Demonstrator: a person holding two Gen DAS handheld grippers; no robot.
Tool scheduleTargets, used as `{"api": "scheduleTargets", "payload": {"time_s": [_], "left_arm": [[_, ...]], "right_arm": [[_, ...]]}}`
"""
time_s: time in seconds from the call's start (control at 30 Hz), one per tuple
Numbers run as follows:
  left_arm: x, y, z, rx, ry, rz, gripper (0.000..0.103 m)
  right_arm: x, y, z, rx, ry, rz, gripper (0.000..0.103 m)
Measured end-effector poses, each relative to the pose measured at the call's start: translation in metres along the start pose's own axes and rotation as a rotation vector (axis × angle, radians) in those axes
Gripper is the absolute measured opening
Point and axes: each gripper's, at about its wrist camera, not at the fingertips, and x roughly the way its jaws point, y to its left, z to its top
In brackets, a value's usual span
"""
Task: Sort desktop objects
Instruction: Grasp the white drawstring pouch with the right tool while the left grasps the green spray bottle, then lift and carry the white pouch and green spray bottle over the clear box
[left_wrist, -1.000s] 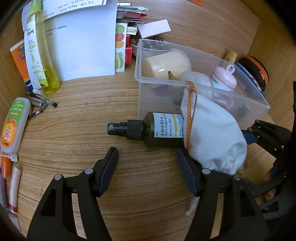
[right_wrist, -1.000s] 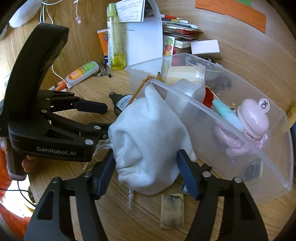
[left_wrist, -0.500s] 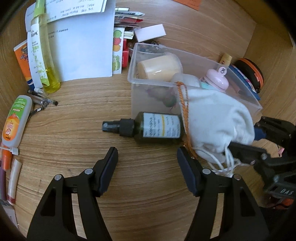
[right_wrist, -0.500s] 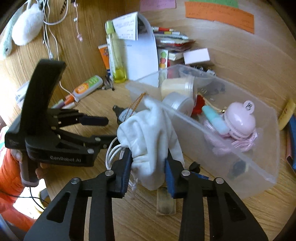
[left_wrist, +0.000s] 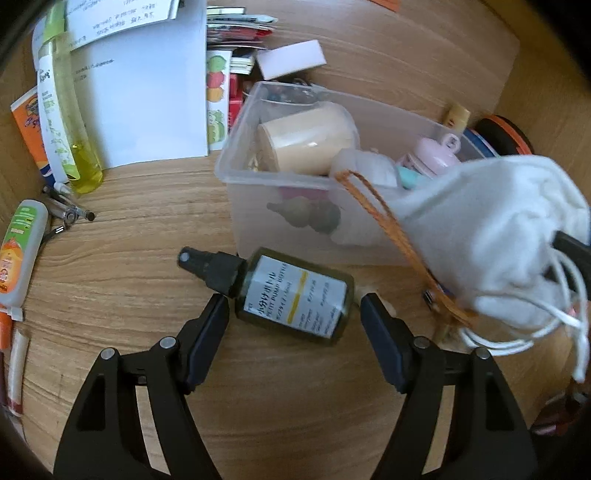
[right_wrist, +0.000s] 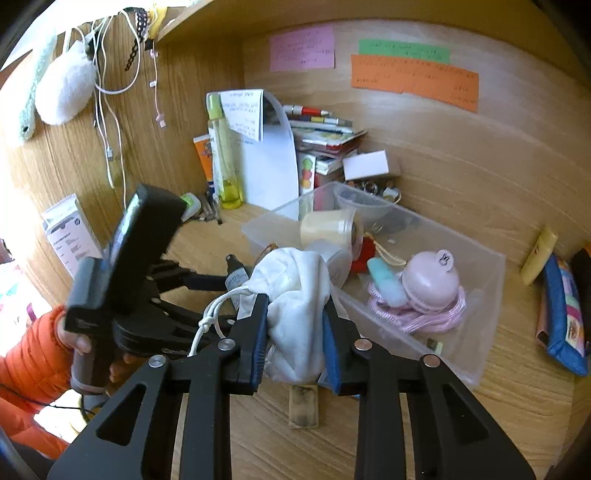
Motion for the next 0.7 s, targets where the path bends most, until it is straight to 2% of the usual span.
{"api": "scheduleTargets", "payload": {"time_s": [0.1, 0.33, 0.57, 0.7], "left_arm": [[0.004, 0.001, 0.002, -0.011, 0.003, -0.003, 0.062], [-0.004, 0.002, -0.005, -0.02, -0.044, 0.019, 0.061], [-0.026, 0.012, -0.013, -0.078, -0.094, 0.014, 0.061], [-0.045, 0.02, -0.011, -0.096, -0.137, 0.014, 0.061]], "right_arm": [[-0.004, 0.0, 0.004, -0.007, -0.011, -0.006, 0.023], [-0.006, -0.006, 0.012, 0.002, -0.027, 0.01, 0.022], [-0.014, -0.012, 0.024, 0.021, -0.06, 0.023, 0.021], [-0.025, -0.014, 0.032, -0.001, -0.108, -0.037, 0.021]]}}
